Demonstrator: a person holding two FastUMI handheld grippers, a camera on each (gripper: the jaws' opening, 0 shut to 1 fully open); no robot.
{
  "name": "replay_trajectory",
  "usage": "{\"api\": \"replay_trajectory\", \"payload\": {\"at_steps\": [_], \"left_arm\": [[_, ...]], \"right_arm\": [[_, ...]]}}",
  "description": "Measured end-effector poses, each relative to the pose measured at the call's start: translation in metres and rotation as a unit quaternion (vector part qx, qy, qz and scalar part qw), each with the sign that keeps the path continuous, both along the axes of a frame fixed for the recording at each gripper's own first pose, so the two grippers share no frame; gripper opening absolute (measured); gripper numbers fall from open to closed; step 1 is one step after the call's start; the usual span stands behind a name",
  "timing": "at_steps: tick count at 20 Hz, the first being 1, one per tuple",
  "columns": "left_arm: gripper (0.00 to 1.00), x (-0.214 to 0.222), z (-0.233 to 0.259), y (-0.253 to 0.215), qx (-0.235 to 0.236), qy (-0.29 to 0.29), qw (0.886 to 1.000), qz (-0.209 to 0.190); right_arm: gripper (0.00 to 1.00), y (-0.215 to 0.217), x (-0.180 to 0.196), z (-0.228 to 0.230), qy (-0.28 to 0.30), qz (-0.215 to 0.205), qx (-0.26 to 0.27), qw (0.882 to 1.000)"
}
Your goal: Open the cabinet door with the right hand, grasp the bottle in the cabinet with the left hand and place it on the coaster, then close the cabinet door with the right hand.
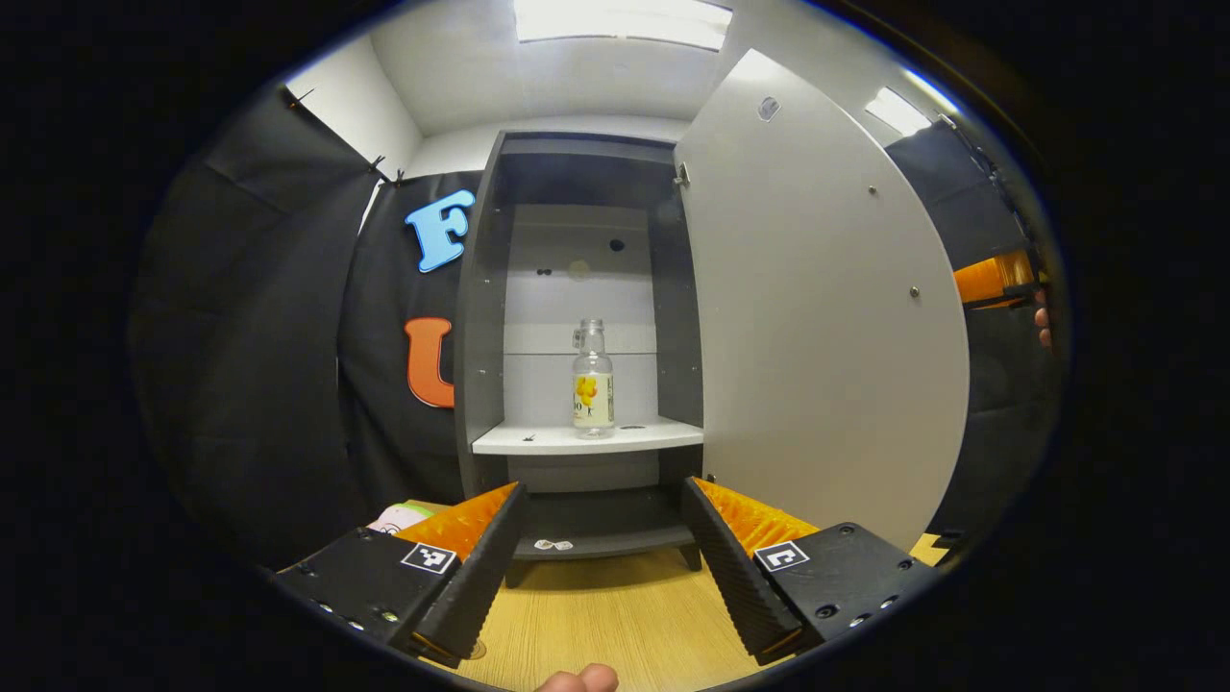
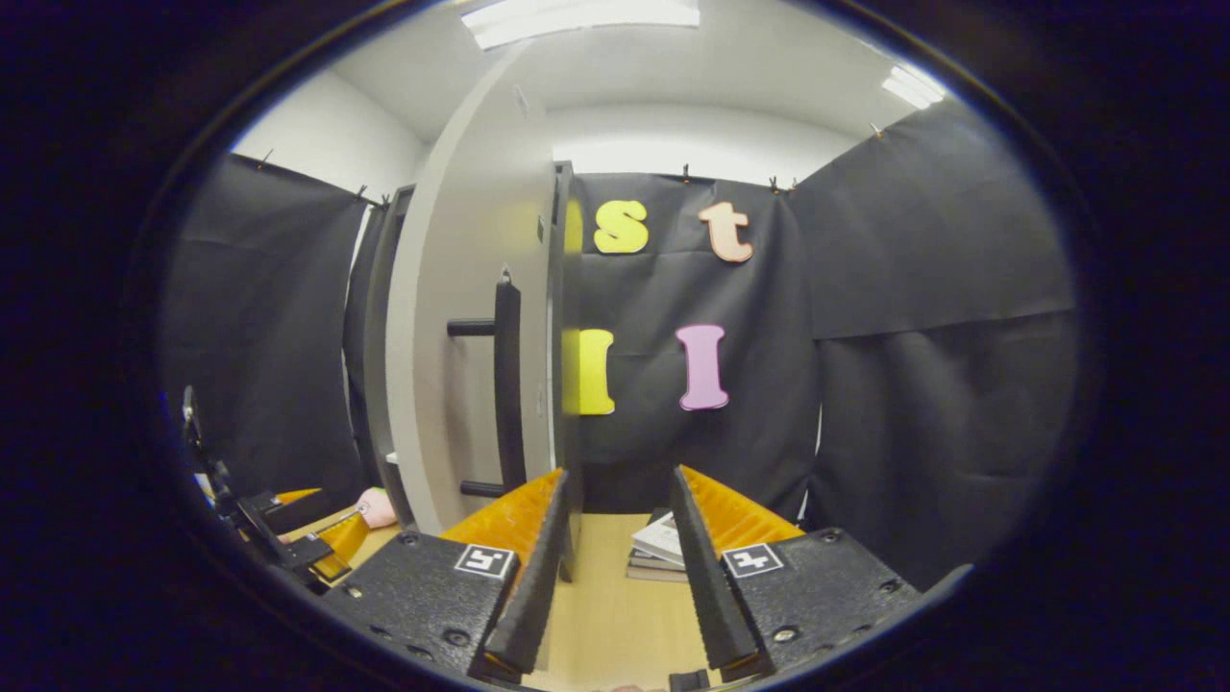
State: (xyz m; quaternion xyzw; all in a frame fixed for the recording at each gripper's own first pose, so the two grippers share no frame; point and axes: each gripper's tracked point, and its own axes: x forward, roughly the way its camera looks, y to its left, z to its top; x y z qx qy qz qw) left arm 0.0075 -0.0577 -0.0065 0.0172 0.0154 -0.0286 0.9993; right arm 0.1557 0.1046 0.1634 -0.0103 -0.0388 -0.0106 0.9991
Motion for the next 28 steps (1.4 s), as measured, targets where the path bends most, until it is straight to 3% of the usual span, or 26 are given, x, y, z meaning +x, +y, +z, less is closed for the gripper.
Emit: {"api": "replay_trajectory", "payload": {"at_steps": [4, 11, 14, 16, 21, 28], "left_arm": [[1.0, 0.023, 0.012, 0.0, -0.005, 0.001, 1.0, -0.006], [0.96, 0.123, 0.078, 0.009, 0.027, -0.038, 0.999, -0.005], [1.0, 0.167, 0.097, 0.004, 0.02, -0.05, 0.998, -0.015], [0.96, 0.188, 0.105, 0.002, 0.012, -0.051, 0.998, -0.019], [0.96, 0.242, 0.109, 0.009, 0.015, -0.052, 0.999, -0.001], [0.96, 0.293, 0.09, 0.019, 0.032, -0.032, 0.999, 0.008]], "right_arm": [[0.9, -0.004, 0.01, 0.004, -0.012, -0.01, 0.005, 1.0], [0.9, -0.002, 0.006, 0.016, -0.03, 0.019, 0.043, 0.998], [0.9, -0.004, 0.005, 0.018, -0.032, 0.014, 0.037, 0.999], [0.9, -0.005, 0.007, 0.017, -0.028, 0.01, 0.034, 0.999], [0.9, -0.009, 0.01, 0.012, -0.021, 0.005, 0.033, 0.999], [0.9, -0.034, 0.008, 0.007, -0.012, -0.037, 0.022, 0.999]]}}
